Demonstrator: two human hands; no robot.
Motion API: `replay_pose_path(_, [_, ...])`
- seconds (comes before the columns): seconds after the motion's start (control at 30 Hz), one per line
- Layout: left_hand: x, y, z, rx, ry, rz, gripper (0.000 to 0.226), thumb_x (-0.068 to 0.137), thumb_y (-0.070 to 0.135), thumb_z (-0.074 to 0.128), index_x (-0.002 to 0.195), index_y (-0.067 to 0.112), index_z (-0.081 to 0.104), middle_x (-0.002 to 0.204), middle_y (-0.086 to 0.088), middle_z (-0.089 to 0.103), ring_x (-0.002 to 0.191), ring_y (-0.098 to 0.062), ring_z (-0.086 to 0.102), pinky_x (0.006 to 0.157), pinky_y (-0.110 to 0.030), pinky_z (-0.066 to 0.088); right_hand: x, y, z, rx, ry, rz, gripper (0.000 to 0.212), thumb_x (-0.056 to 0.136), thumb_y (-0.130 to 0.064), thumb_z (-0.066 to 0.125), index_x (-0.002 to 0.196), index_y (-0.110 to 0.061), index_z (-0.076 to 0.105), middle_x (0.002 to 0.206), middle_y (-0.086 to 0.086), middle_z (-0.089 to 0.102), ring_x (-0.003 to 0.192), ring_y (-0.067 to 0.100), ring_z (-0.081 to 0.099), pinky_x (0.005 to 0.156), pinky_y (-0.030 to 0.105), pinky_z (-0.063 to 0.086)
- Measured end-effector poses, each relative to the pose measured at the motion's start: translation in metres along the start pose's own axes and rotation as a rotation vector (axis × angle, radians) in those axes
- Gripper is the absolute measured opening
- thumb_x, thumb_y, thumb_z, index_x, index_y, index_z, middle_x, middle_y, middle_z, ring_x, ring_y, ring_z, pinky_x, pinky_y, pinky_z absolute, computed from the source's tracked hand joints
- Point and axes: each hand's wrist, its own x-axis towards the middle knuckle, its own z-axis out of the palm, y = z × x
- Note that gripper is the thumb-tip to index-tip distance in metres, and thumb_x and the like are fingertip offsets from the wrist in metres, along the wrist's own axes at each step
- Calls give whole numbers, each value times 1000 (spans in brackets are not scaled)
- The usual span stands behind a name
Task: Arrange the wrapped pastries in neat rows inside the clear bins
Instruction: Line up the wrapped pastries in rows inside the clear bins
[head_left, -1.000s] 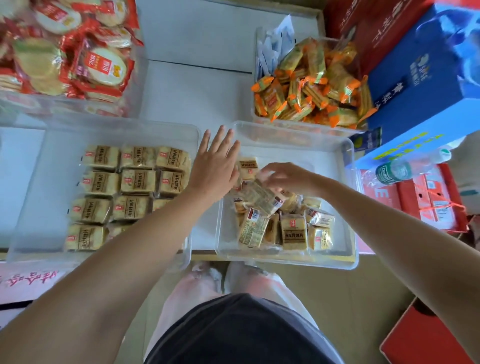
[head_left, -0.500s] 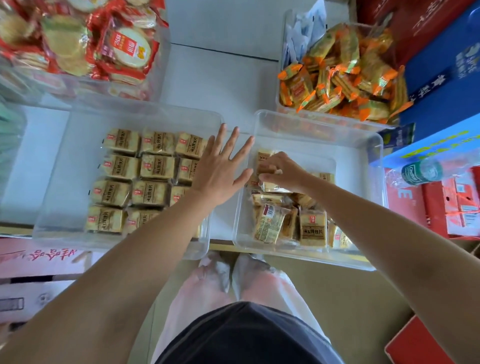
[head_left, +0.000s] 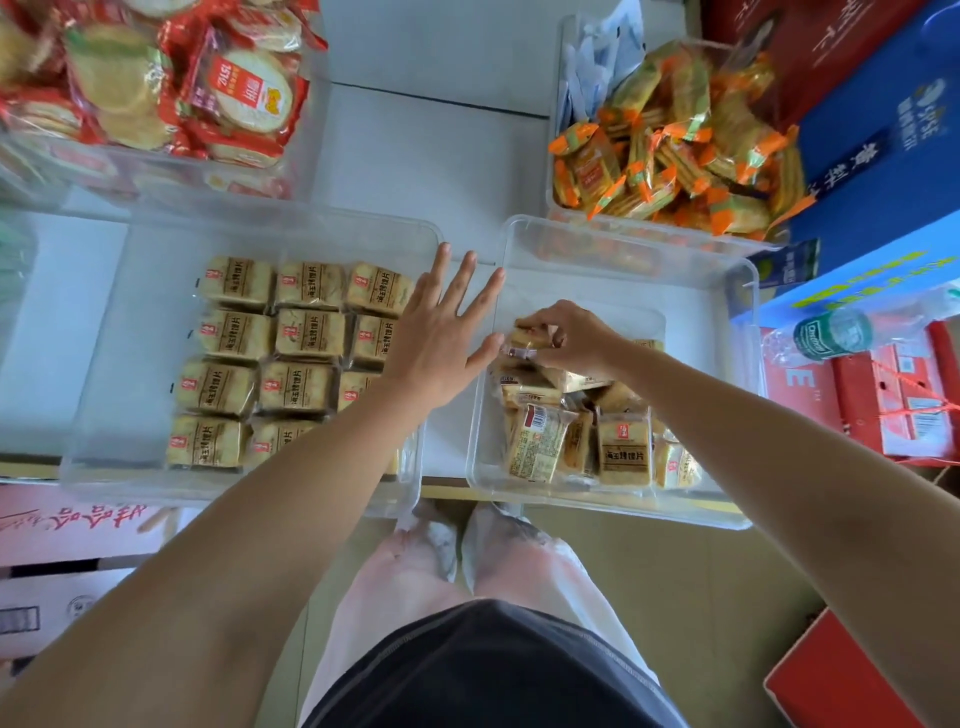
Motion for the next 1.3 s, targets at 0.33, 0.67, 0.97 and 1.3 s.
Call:
replay_pose_path(0.33, [3,2,0,-73,31,-3,63,100,50,25,155,27,6,163,-11,2,148,-33,-11,116,-42,-4,-36,-2,-13,105,-33,-40,8,83,-37,63,83,-44,61,112,-8,49,111,13,42,96,41,38])
replay_pose_path(0.67, [3,1,4,-86,48,10,63,100,47,29,156,24,11,162,-14,4,148,-35,-10,118,-46,-1,-47,-21,-7,199,-206,4,60,85,-22,66,139,-21,39,125,7,48,104,23,53,85,30,48])
replay_pose_path(0.97, [1,13,-4,7,4,11,65,101,48,20,155,16,5,162,-11,-6,149,-28,-12,120,-51,-1,-103,-20,-3,136,-295,-67,51,84,-32,67,131,-35,48,133,-6,48,118,7,45,93,21,35])
replay_pose_path(1.3, [-11,18,-2,98,-2,87,62,102,45,18,155,16,8,162,-12,-4,149,-28,-8,121,-49,-1,-97,0,-15,245,55,44,25,92,-22,57,116,-25,62,118,-6,63,104,8,57,96,32,43])
